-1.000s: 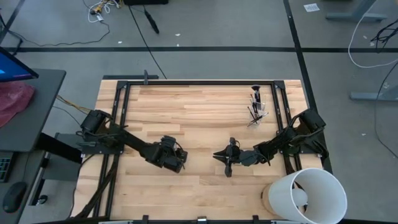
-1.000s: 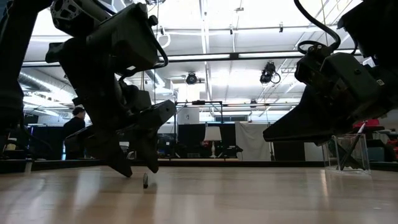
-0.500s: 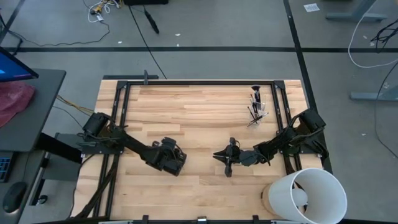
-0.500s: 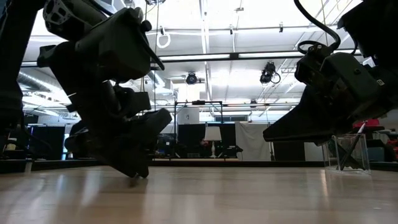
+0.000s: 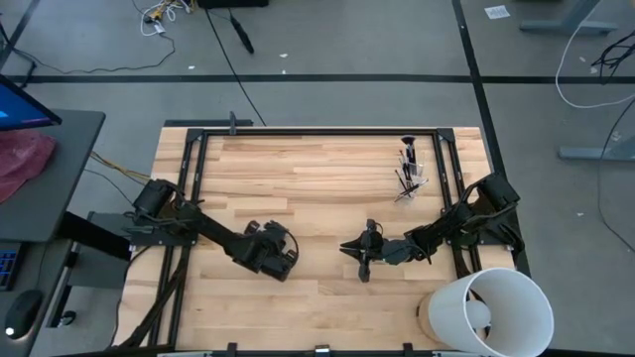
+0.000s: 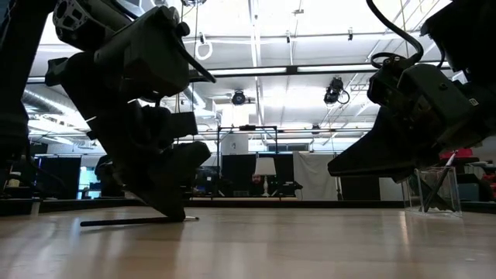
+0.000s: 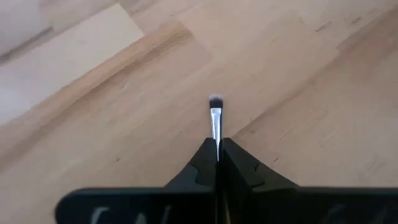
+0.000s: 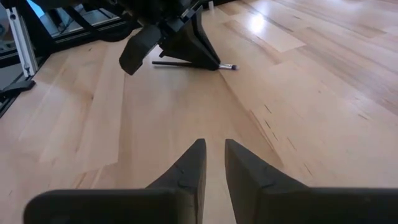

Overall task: Put items in baskets/containers
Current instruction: Put the eyeshadow brush into the transparent organizer

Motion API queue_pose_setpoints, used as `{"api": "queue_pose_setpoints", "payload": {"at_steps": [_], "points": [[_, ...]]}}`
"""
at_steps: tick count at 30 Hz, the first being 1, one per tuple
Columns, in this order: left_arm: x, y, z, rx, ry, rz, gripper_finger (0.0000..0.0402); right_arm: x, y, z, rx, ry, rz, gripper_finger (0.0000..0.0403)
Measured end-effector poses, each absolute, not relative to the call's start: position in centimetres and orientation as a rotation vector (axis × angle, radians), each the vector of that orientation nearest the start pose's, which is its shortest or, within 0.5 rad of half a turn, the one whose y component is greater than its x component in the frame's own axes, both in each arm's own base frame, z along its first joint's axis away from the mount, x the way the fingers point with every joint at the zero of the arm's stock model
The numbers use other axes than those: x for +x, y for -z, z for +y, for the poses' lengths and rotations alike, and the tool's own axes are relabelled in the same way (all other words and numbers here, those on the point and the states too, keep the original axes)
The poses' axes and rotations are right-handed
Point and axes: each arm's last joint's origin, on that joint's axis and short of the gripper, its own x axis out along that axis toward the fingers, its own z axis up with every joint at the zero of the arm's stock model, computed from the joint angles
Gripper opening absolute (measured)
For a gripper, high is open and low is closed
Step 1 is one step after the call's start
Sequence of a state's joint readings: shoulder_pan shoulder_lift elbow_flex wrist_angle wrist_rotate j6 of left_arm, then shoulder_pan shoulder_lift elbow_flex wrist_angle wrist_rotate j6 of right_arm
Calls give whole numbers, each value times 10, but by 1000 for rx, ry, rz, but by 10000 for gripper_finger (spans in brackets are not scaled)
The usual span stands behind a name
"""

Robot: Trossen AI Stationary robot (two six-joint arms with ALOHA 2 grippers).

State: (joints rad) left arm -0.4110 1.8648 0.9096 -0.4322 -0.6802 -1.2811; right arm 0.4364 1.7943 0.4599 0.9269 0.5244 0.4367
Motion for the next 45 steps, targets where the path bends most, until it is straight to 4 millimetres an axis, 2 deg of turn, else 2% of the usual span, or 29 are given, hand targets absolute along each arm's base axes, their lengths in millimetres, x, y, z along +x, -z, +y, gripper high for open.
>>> {"api": "queue_pose_setpoints", "payload": {"at_steps": [7,12,19,25,33,38,45], "points": [[287,-91,-112,-285,-853,764,6,259,-100,105,254,165,334,58],[290,-88,-123,-302,-813,709,5,259,-100,105,258,164,332,58],[290,-107,-127,-297,-723,708,3,257,-102,111,256,138,321,58],[300,-128,-130,-240,-619,625,3,257,-105,116,270,116,295,58],[301,-131,-131,-180,-622,588,1,257,-105,116,275,115,286,58],[290,-139,-142,-91,-632,559,48,257,-105,116,275,115,286,58],[267,-123,-155,-75,-714,560,182,257,-105,115,272,129,284,58]]}}
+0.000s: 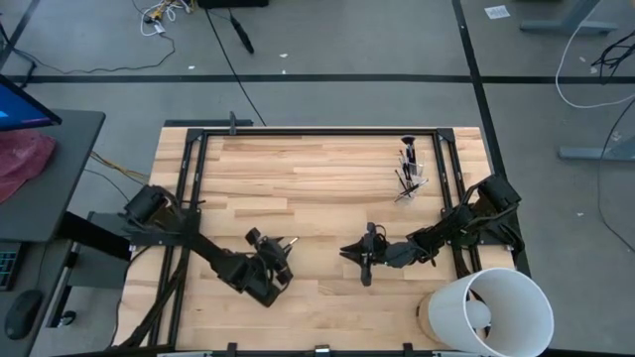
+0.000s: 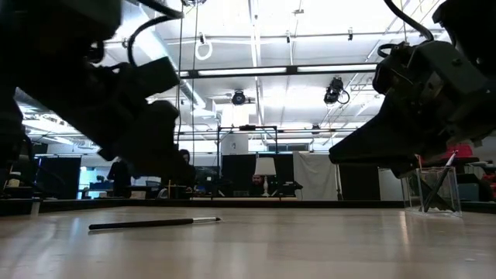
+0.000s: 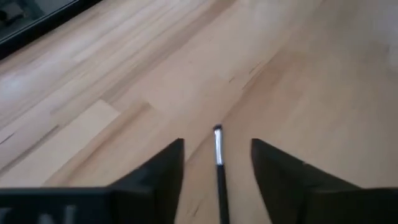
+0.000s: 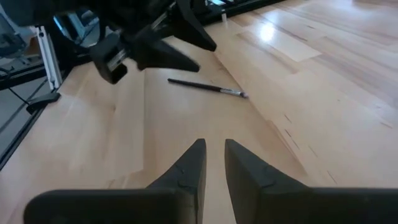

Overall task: Put items in baskets/containers
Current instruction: Put the eyeshadow brush into the transparent organizer

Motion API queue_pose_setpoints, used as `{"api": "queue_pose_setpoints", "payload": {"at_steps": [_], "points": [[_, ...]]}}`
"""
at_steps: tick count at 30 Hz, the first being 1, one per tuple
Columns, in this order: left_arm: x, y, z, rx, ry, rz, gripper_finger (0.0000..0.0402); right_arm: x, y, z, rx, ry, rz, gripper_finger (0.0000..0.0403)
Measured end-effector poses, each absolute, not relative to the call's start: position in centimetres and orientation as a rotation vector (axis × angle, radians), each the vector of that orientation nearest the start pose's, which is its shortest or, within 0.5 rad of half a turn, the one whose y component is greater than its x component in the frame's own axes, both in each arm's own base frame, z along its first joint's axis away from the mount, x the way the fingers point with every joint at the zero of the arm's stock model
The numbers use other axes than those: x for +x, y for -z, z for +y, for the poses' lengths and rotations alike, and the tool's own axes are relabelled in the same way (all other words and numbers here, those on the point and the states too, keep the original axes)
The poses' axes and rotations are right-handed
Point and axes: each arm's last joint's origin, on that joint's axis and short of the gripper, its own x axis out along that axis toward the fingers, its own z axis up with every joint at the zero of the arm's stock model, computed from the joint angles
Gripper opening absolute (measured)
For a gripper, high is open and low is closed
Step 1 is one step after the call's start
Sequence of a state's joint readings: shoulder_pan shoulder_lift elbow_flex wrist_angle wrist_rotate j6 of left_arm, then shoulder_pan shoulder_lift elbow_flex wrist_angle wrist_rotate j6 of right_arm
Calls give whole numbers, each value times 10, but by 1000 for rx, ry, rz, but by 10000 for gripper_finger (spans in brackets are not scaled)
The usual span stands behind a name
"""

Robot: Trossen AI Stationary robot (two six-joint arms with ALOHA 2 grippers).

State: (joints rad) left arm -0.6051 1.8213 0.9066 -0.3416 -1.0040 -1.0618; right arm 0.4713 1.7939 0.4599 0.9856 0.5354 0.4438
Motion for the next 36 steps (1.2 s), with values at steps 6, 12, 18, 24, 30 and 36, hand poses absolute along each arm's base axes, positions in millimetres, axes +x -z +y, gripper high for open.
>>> {"api": "queue_pose_setpoints", "payload": {"at_steps": [6,12,18,24,30,36], "points": [[262,-108,-162,-52,-707,602,223,259,-107,112,280,136,263,58],[249,-86,-155,-125,-712,595,169,261,-109,110,289,140,248,58],[232,-66,-143,-250,-659,473,123,261,-110,110,295,140,240,58],[220,-56,-133,-241,-607,494,80,261,-110,110,303,145,234,58],[212,-48,-126,-257,-614,469,15,262,-113,111,292,136,205,58],[204,-48,-126,-306,-544,405,15,262,-114,111,290,126,203,58]]}}
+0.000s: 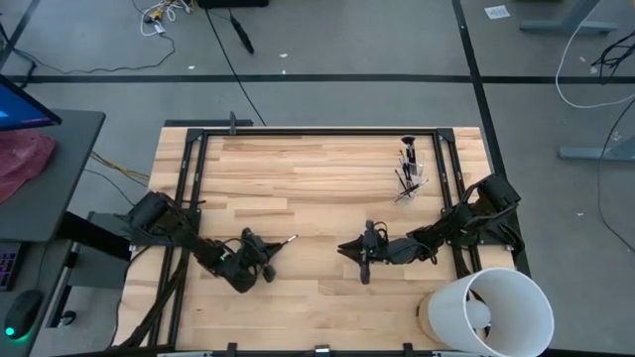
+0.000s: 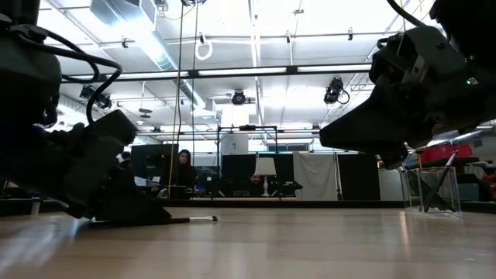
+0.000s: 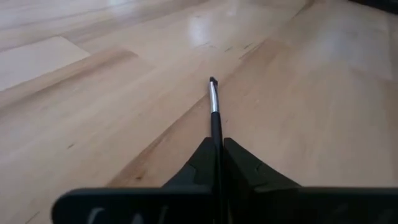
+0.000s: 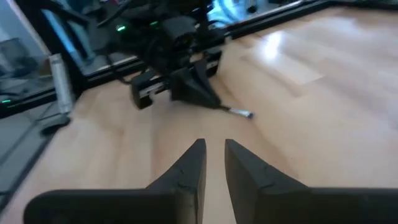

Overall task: Put items in baskets/containers
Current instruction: Put the eyeshadow brush into the transparent organizer

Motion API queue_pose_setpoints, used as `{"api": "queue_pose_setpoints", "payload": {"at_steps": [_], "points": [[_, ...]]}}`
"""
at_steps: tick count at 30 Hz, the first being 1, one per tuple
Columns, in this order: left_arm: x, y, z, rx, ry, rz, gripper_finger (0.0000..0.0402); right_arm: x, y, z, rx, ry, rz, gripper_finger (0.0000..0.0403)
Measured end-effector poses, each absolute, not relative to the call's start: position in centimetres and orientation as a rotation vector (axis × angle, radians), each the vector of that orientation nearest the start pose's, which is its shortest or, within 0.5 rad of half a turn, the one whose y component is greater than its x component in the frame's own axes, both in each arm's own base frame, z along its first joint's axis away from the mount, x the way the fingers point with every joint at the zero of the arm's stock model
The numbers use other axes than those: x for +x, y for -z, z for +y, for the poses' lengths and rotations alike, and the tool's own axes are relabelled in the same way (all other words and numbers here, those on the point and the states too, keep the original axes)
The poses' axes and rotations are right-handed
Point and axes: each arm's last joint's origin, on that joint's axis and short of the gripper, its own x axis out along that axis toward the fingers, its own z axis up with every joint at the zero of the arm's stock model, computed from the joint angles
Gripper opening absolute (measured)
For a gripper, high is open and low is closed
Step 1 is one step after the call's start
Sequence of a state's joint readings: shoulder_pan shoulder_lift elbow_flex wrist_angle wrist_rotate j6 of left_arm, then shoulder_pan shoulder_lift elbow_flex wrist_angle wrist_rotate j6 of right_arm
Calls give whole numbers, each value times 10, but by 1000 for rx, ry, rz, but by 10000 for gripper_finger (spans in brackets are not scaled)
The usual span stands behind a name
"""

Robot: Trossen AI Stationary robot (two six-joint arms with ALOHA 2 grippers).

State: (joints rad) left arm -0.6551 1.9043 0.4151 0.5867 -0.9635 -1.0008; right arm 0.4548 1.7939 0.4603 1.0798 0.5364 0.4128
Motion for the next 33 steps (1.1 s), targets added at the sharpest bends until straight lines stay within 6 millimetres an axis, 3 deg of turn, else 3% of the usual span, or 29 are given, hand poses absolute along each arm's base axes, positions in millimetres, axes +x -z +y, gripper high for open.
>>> {"api": "queue_pose_setpoints", "payload": {"at_steps": [9,18,23,28,33], "points": [[215,-78,-136,-361,-375,156,14,265,-116,118,372,-34,245,58],[230,-113,-128,-306,-267,-62,14,282,-124,120,316,44,240,58],[250,-124,-128,-295,-207,-102,14,286,-130,114,318,108,178,61],[276,-144,-133,-219,-104,-178,14,290,-141,110,294,83,78,91],[290,-155,-130,-173,-94,-222,14,288,-155,119,188,-25,-41,136]]}}
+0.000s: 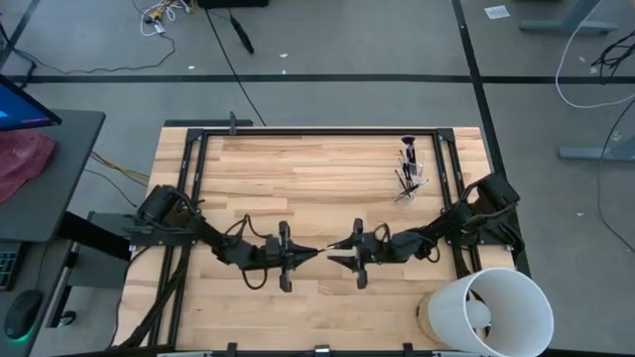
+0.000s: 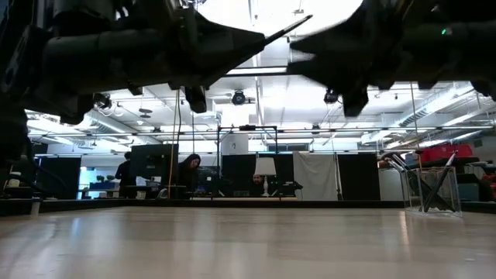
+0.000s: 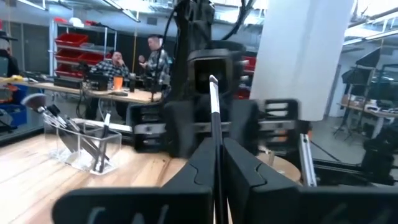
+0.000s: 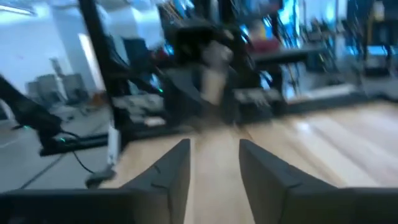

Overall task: Put items in baskets/containers
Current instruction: Put the eyeshadow brush into the transparent organizer

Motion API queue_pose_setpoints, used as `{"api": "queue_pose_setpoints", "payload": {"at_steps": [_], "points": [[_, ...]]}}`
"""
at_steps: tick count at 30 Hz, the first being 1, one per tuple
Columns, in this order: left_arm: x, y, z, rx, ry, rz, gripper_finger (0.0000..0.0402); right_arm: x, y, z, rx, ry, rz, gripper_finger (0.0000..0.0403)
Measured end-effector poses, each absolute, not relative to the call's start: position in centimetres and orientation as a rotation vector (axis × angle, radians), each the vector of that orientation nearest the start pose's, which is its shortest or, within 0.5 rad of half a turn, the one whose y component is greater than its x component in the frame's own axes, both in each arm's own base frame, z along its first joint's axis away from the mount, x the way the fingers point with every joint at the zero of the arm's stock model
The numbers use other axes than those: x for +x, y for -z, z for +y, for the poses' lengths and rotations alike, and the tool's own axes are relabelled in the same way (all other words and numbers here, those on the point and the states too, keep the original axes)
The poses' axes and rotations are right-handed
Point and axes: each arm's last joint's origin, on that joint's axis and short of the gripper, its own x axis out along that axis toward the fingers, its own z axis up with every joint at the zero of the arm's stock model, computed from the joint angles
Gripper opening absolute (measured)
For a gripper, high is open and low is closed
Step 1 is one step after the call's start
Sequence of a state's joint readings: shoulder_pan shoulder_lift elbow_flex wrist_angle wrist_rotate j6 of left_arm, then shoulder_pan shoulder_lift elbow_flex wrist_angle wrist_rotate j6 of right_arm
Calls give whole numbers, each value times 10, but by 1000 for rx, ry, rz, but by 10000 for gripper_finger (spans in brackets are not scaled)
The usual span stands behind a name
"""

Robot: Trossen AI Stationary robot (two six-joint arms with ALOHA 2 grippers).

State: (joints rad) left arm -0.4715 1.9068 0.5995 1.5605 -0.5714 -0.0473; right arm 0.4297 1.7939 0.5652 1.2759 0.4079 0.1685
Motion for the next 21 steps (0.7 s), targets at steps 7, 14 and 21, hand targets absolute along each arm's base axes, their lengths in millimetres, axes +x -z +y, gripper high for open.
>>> {"api": "queue_pose_setpoints", "payload": {"at_steps": [7,14,21], "points": [[293,-156,-128,-167,-101,-226,14,284,-166,125,169,-27,-149,159],[293,-156,-128,-172,-97,-227,15,286,-166,118,206,26,-150,145],[293,-156,-128,-174,-95,-228,15,298,-177,126,144,-34,-172,122]]}}
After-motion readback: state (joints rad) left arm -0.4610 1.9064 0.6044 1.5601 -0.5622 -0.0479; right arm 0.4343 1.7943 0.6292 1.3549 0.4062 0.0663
